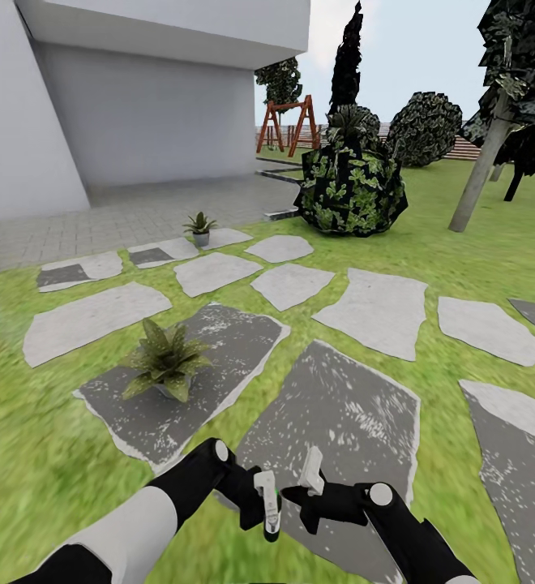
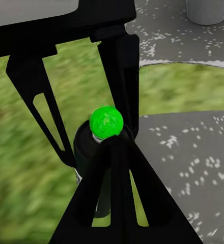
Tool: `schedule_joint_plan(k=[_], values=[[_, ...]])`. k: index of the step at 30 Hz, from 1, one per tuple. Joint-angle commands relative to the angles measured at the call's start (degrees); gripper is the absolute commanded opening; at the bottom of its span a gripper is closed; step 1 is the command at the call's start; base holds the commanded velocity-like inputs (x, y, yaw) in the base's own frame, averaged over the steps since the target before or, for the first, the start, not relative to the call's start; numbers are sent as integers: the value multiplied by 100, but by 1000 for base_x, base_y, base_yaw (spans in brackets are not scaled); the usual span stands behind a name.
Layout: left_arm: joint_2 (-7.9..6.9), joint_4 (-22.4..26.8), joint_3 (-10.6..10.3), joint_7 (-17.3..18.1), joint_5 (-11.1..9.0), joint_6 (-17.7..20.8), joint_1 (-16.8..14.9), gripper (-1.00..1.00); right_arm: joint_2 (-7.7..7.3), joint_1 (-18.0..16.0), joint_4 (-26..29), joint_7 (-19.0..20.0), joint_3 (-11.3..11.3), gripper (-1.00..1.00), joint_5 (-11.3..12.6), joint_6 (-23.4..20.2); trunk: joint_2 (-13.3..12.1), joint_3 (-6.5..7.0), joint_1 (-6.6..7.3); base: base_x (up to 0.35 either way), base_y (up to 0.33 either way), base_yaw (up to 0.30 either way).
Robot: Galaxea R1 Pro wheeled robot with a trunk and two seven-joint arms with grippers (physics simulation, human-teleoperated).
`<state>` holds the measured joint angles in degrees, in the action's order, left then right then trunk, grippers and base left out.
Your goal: Pick up the pesticide atomizer in the garden and spray insectifuge to fully cover both potted plants in the garden.
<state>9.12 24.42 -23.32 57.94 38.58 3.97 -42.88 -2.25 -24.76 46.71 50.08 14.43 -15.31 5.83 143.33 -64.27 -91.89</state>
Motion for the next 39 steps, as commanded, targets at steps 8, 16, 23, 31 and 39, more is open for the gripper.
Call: schedule_joint_plan(k=[8, 16, 23, 31, 39], values=[[13, 10, -6, 26, 9, 42, -1, -100, -3, -3, 4, -7, 7, -100, -60, 59, 2, -5, 1, 0, 0, 0], [-31, -1, 4, 25, 33, 42, -1, -100, -3, -3, 4, -7, 9, -100, -60, 59, 2, -5, 1, 0, 0, 0], [-686, -95, -21, 25, 77, 47, 5, -100, -8, -3, -25, -7, 15, -100, -75, 67, 2, -5, 1, 0, 0, 0], [-1458, -72, 65, -104, 20, 48, 450, -100, -43, -3, -53, -56, -30, 100, -78, 76, 2, -5, 1, 0, 0, 0], [-1411, -107, 1436, -2959, -1067, 48, 993, -100, -295, 8, -1342, -2181, -1141, 100, -57, 294, 2, -5, 1, 0, 0, 0]])
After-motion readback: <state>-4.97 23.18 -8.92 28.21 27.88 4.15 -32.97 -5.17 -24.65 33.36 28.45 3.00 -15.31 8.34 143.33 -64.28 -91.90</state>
